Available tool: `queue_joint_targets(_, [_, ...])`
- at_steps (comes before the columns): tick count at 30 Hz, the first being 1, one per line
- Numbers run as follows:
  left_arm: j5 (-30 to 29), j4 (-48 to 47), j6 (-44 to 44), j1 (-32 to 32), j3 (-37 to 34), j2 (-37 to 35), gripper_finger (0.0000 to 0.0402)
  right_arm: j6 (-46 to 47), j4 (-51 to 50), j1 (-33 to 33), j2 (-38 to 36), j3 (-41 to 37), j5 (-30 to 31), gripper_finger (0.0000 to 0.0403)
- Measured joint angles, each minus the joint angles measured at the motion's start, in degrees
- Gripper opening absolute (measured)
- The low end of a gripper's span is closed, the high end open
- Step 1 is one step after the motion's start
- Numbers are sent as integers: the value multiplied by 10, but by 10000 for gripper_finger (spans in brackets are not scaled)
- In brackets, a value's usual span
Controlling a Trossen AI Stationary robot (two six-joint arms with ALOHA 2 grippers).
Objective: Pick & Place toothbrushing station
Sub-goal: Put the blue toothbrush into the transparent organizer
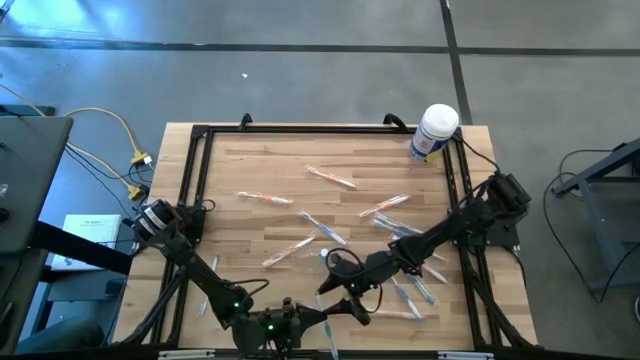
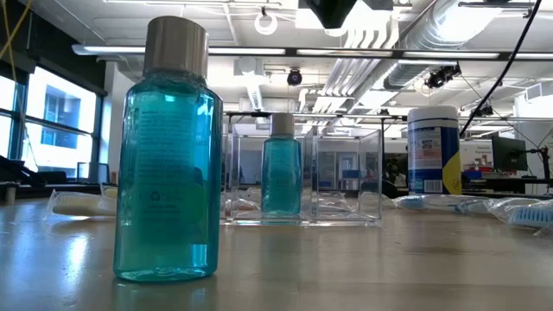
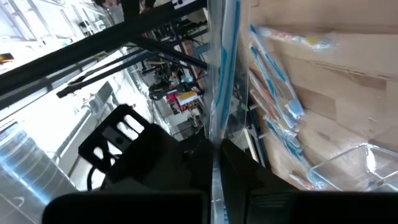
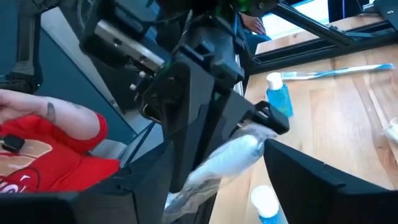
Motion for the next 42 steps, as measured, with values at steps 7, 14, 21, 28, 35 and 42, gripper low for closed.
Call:
queue_joint_targets(7, [0,0,2,2,0,0,7,0,8,-7,0,0,-10,216])
queue_joint_targets(14, [1,0,17,10,0,0,7,0,8,-7,0,0,-10,200])
queue_joint_targets(21, [1,16,35,13,0,0,7,-2,2,-7,0,0,-8,188])
queue_joint_targets(28, [1,18,22,13,0,0,7,-20,-2,-10,0,0,-8,151])
queue_joint_targets(35, [-10,23,20,13,0,0,13,-19,0,-11,-1,0,-7,79])
queue_joint_targets(42, [-11,20,-21,9,-1,0,35,-18,1,-11,-1,1,-14,26])
